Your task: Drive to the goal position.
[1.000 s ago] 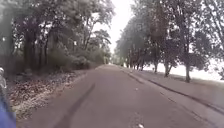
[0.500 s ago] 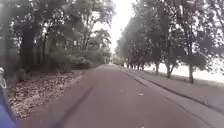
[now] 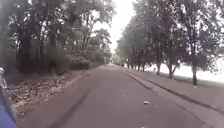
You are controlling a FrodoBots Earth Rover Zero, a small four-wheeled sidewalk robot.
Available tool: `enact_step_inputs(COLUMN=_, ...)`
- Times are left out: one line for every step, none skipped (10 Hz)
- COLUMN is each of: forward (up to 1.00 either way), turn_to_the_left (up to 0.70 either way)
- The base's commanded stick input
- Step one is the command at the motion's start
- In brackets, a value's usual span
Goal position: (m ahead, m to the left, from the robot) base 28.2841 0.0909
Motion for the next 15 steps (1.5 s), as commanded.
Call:
enact_step_inputs(forward=0.7, turn_to_the_left=-0.01)
enact_step_inputs(forward=0.7, turn_to_the_left=-0.01)
enact_step_inputs(forward=0.7, turn_to_the_left=-0.01)
enact_step_inputs(forward=0.7, turn_to_the_left=-0.01)
enact_step_inputs(forward=0.7, turn_to_the_left=-0.01)
enact_step_inputs(forward=0.7, turn_to_the_left=-0.01)
enact_step_inputs(forward=0.7, turn_to_the_left=-0.01)
enact_step_inputs(forward=0.7, turn_to_the_left=-0.01)
enact_step_inputs(forward=0.7, turn_to_the_left=-0.01)
enact_step_inputs(forward=0.7, turn_to_the_left=-0.01)
enact_step_inputs(forward=0.7, turn_to_the_left=-0.01)
enact_step_inputs(forward=0.7, turn_to_the_left=-0.01)
enact_step_inputs(forward=0.7, turn_to_the_left=-0.01)
enact_step_inputs(forward=0.7, turn_to_the_left=-0.01)
enact_step_inputs(forward=0.7, turn_to_the_left=-0.01)
